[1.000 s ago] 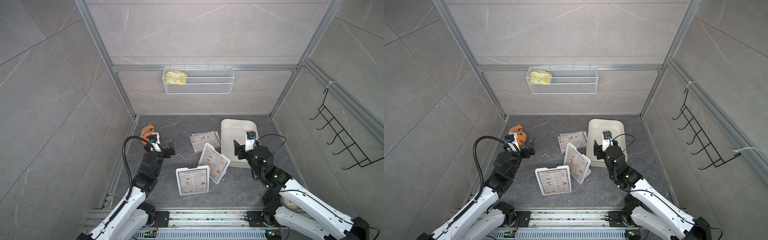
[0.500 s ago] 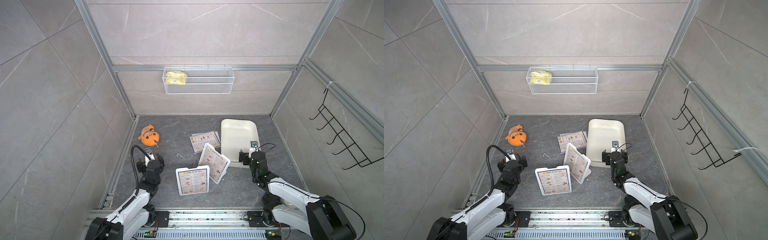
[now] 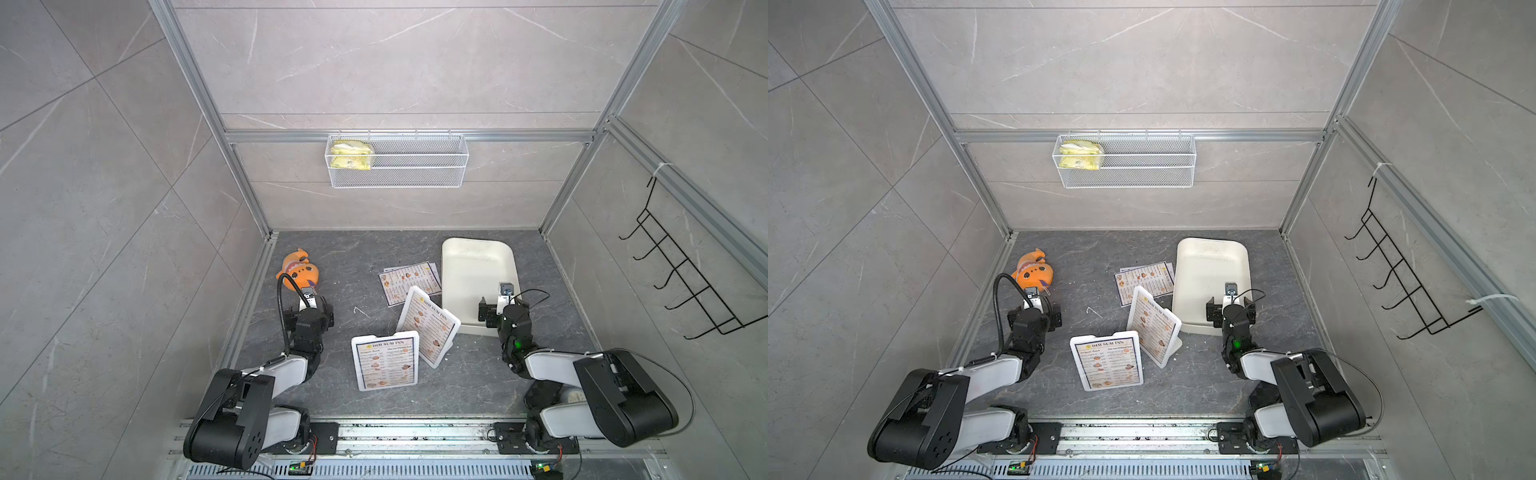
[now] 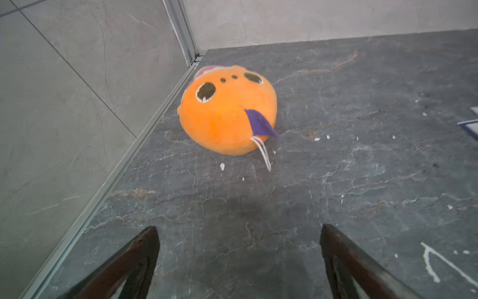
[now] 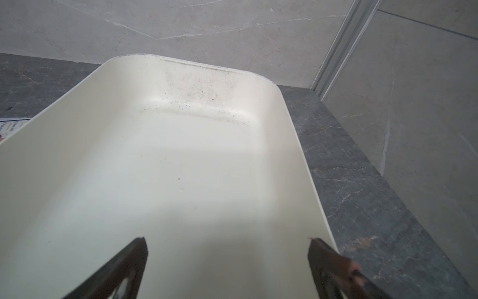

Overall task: Replace the menus in the menu holders
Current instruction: Reset both arms

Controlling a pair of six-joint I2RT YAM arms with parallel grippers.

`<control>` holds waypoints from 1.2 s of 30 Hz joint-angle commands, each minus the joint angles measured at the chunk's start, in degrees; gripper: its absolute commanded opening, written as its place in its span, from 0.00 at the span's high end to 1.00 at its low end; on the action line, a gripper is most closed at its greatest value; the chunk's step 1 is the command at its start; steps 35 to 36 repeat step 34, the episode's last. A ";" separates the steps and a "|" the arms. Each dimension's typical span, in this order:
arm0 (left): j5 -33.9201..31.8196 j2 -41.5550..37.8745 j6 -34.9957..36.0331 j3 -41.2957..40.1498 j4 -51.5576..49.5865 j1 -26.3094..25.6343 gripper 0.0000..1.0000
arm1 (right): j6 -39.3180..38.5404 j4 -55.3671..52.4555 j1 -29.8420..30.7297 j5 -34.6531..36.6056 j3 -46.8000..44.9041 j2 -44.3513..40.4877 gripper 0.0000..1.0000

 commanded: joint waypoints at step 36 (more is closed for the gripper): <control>9.26 13.43 -1.21 3.57 11.90 10.35 0.00 | 1.95 3.48 -3.94 -5.38 2.35 4.52 0.00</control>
